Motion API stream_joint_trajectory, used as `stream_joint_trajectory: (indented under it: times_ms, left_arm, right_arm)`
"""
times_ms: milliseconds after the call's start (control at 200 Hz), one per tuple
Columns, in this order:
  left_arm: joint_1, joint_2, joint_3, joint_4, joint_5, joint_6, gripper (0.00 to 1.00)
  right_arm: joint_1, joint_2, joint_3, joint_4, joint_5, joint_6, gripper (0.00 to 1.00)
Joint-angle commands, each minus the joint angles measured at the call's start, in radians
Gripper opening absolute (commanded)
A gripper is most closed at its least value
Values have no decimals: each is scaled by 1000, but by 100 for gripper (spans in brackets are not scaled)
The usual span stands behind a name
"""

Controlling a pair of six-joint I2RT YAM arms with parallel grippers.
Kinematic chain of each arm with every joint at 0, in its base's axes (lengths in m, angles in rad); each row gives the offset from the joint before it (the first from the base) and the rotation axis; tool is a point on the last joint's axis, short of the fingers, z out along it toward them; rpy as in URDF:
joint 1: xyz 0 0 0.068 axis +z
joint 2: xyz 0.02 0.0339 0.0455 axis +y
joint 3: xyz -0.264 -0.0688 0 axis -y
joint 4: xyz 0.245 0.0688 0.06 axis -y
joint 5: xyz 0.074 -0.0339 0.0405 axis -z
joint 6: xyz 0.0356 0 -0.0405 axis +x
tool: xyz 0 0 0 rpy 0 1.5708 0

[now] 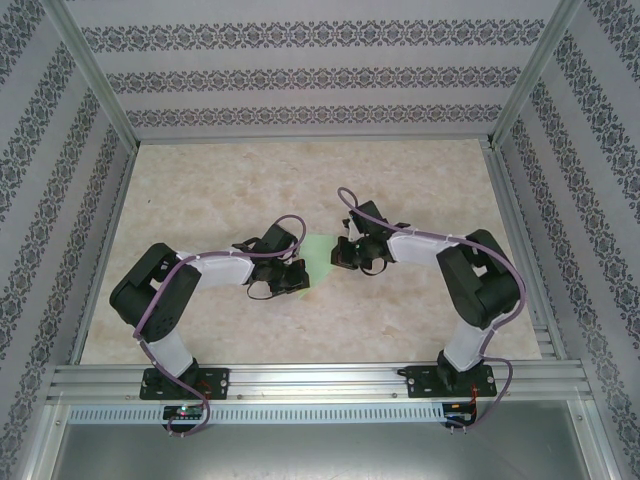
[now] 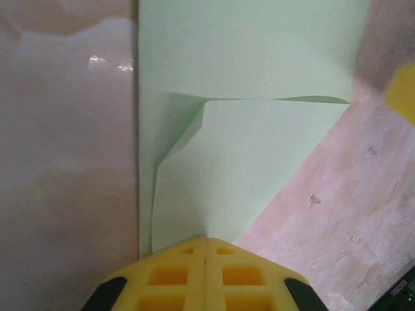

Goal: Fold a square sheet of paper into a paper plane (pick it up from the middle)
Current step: Third fold the triangle at the center of the table.

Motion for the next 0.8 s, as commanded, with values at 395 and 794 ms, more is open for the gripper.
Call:
stream_joint_trajectory:
  times_ms: [395,794]
  left_arm:
    - [-2,1,2,-102,-46,57,0]
    - [-4,-37,39,74,66,119,2]
  right_arm:
    - [85,116,45,3,9,26,0]
    - [82,150,40,-39,24,26,0]
